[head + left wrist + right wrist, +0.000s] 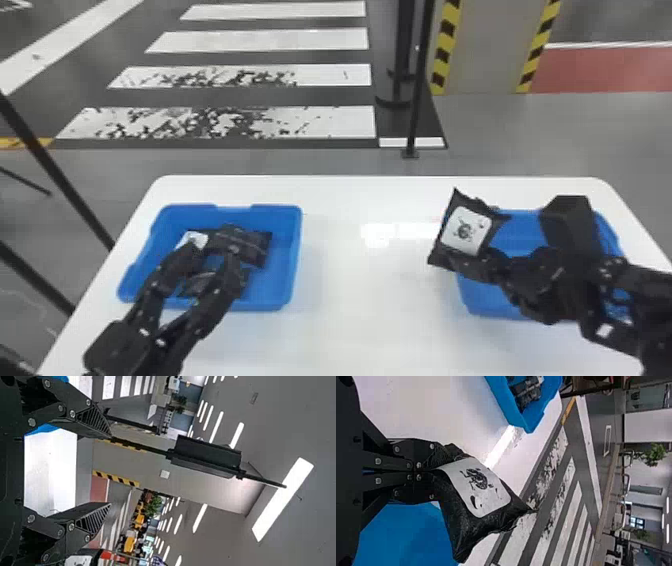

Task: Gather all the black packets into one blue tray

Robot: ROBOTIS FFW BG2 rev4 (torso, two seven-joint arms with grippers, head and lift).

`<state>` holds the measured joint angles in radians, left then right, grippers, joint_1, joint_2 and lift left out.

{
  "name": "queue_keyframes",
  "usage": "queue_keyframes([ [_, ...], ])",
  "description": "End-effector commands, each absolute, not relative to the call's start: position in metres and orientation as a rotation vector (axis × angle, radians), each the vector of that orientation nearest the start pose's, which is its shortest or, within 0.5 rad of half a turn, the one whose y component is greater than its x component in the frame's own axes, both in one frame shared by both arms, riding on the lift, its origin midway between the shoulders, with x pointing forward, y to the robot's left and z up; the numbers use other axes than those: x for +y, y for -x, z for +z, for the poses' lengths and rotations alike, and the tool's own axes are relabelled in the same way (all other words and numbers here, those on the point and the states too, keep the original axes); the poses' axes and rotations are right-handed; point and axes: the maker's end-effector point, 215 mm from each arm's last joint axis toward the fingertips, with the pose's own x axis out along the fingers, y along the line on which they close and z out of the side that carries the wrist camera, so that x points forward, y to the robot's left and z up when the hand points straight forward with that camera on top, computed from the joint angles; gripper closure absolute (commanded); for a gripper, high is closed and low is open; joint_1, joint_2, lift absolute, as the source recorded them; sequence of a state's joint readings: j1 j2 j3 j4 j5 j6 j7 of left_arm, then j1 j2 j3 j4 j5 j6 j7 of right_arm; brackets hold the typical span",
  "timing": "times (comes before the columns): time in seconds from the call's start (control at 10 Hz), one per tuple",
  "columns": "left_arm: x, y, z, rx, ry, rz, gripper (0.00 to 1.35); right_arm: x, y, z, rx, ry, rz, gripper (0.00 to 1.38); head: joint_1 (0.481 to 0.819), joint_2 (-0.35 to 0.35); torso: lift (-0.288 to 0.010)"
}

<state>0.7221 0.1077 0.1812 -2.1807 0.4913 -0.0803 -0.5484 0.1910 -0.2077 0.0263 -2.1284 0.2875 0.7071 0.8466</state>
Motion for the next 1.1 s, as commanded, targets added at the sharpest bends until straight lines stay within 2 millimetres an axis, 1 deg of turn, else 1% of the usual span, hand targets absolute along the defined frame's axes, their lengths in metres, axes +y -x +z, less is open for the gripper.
queue_keyframes([
  [0.0, 0.213, -0.367, -0.298, -0.028, 0.313, -0.456, 0.47, -0.138, -0.461, -0.37, 0.426, 0.364, 0.779, 1.28, 0.695, 0.082, -0.11],
  [0.1, 0.211, -0.37, -0.296, -0.031, 0.303, -0.465, 0.47, -0.119, -0.461, -0.359, 0.382, 0.406, 0.862, 1.28, 0.695, 0.091, -0.11],
  [0.2, 0.209, -0.375, -0.293, -0.033, 0.306, -0.478, 0.47, -0.094, -0.456, -0.351, 0.345, 0.453, 0.96, 1.28, 0.695, 0.112, -0.11],
  [0.3, 0.205, -0.383, -0.287, -0.042, 0.308, -0.493, 0.47, -0.071, -0.45, -0.348, 0.342, 0.516, 1.046, 1.28, 0.695, 0.137, -0.11],
  [0.4, 0.196, -0.39, -0.282, -0.045, 0.314, -0.521, 0.47, -0.052, -0.442, -0.352, 0.353, 0.561, 1.119, 1.28, 0.695, 0.167, -0.11],
  [0.5, 0.186, -0.398, -0.281, -0.039, 0.331, -0.547, 0.47, -0.043, -0.435, -0.356, 0.364, 0.583, 1.16, 1.28, 0.695, 0.188, -0.11],
  [0.6, 0.17, -0.406, -0.283, -0.022, 0.36, -0.586, 0.47, -0.028, -0.428, -0.358, 0.367, 0.6, 1.218, 1.28, 0.695, 0.192, -0.11],
  [0.7, 0.145, -0.411, -0.285, 0.001, 0.415, -0.646, 0.47, -0.007, -0.421, -0.352, 0.344, 0.637, 1.275, 1.28, 0.695, 0.193, -0.11],
  [0.8, 0.127, -0.418, -0.288, 0.025, 0.429, -0.693, 0.47, 0.007, -0.415, -0.342, 0.314, 0.676, 1.308, 1.28, 0.695, 0.19, -0.11],
  [0.9, 0.111, -0.423, -0.296, 0.058, 0.445, -0.737, 0.47, 0.017, -0.411, -0.335, 0.291, 0.701, 1.33, 1.28, 0.695, 0.184, -0.11],
  [1.0, 0.1, -0.426, -0.298, 0.071, 0.455, -0.767, 0.47, 0.027, -0.408, -0.328, 0.269, 0.727, 1.35, 1.28, 0.695, 0.179, -0.11],
])
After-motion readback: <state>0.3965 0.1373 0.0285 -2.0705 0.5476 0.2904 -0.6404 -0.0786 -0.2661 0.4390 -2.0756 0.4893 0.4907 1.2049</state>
